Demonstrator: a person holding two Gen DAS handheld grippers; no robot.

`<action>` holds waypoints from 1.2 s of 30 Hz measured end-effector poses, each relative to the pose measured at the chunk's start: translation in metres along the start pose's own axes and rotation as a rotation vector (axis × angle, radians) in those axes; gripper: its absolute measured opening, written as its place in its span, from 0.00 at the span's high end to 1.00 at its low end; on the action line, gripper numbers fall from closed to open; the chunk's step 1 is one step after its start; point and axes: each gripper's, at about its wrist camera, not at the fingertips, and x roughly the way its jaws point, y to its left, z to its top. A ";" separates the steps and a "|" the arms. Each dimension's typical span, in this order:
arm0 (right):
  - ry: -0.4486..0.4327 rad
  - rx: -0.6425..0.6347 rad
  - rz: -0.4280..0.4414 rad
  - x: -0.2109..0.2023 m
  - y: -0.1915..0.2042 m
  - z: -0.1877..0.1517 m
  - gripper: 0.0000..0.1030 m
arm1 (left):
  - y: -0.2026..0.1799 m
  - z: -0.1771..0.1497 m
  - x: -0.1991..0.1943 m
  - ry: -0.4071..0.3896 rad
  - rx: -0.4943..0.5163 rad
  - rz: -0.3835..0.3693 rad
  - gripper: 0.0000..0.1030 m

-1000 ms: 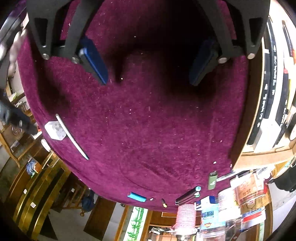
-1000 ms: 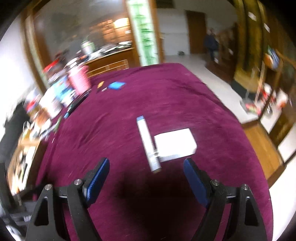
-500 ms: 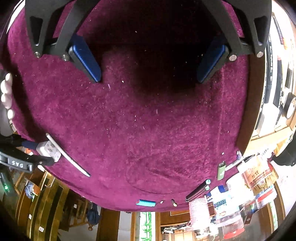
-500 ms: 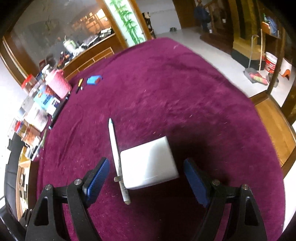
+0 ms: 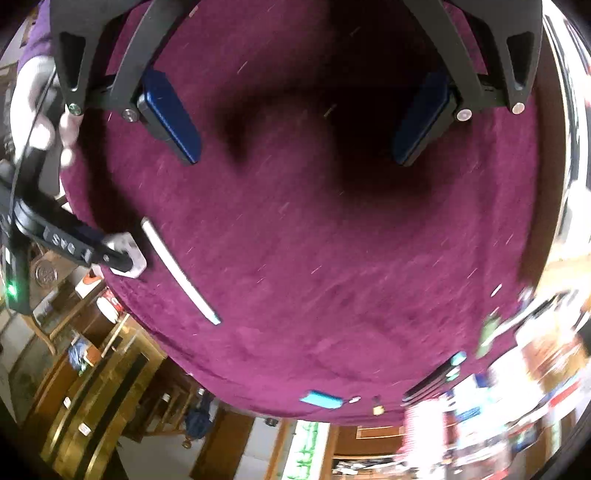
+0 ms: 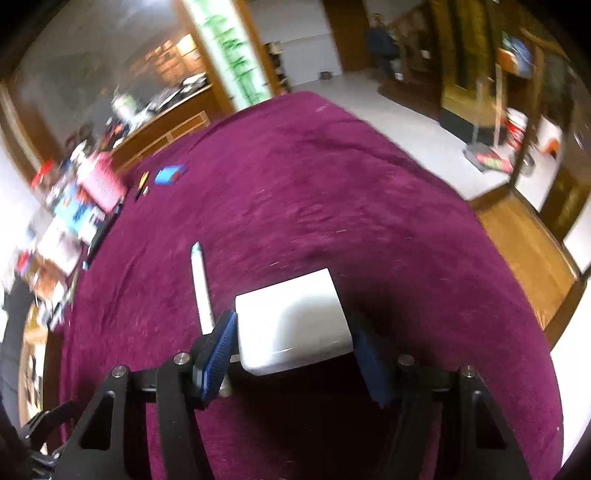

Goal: Organize rigid objects
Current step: 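Grasp white charger with right tool while left tool grasps a white pen, then drop white pen into tray with left tool while right tool holds charger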

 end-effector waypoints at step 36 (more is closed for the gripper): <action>-0.009 0.116 0.062 0.006 -0.026 0.006 0.39 | -0.071 0.056 0.050 -0.025 0.167 -0.043 0.93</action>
